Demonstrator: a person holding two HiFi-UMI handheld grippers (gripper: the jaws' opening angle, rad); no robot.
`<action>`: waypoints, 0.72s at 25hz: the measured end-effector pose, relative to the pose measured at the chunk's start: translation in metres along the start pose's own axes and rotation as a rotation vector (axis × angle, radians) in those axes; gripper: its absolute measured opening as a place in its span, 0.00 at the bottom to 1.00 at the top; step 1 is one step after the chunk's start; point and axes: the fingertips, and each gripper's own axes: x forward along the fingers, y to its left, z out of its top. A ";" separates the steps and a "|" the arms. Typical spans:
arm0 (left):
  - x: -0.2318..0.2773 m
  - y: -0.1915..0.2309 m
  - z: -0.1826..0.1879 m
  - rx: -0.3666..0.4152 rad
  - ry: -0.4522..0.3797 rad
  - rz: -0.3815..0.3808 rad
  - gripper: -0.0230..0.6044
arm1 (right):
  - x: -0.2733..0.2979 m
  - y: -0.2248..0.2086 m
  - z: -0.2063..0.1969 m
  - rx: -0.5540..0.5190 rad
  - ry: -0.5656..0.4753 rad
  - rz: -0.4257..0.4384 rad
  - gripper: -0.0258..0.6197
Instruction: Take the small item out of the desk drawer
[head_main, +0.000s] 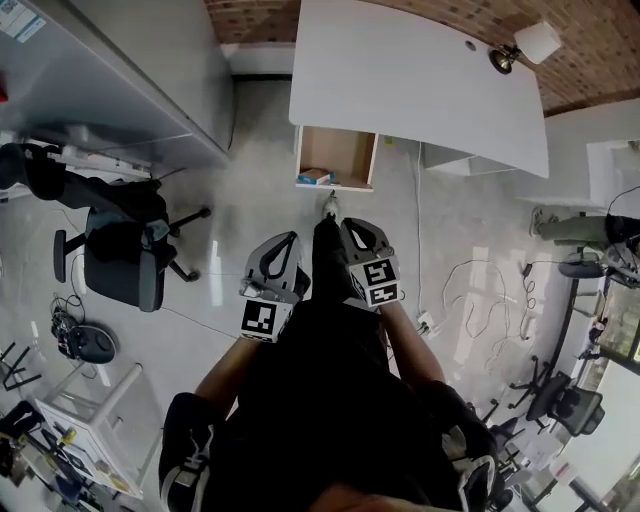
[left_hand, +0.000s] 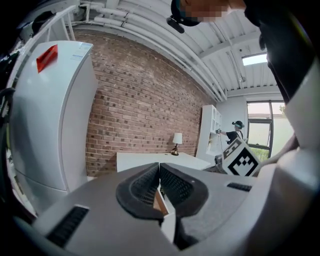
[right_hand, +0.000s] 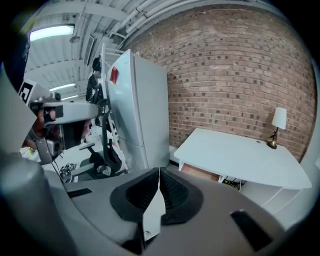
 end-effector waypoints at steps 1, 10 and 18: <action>0.004 0.005 -0.003 -0.006 0.010 0.009 0.05 | 0.012 -0.004 -0.005 -0.006 0.025 0.012 0.09; 0.094 0.043 -0.038 -0.056 0.109 0.060 0.05 | 0.142 -0.066 -0.087 -0.050 0.258 0.151 0.09; 0.146 0.080 -0.074 -0.071 0.185 0.120 0.05 | 0.237 -0.085 -0.167 -0.125 0.482 0.271 0.13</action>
